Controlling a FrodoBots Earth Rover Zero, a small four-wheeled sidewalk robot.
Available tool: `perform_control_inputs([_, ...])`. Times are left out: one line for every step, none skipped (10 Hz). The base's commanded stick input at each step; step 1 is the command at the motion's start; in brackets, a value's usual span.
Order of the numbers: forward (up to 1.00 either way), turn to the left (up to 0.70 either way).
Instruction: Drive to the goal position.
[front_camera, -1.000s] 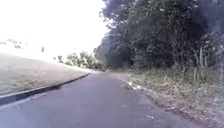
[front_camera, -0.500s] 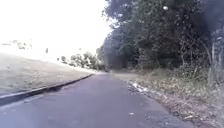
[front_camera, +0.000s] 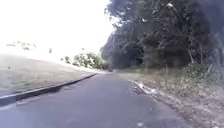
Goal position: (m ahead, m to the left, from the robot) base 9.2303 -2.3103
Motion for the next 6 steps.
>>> perform_control_inputs([0.70,0.14])
perform_control_inputs([0.70,0.14])
perform_control_inputs([0.70,0.14])
perform_control_inputs([0.70,0.14])
perform_control_inputs([0.70,0.11])
perform_control_inputs([0.70,0.05])
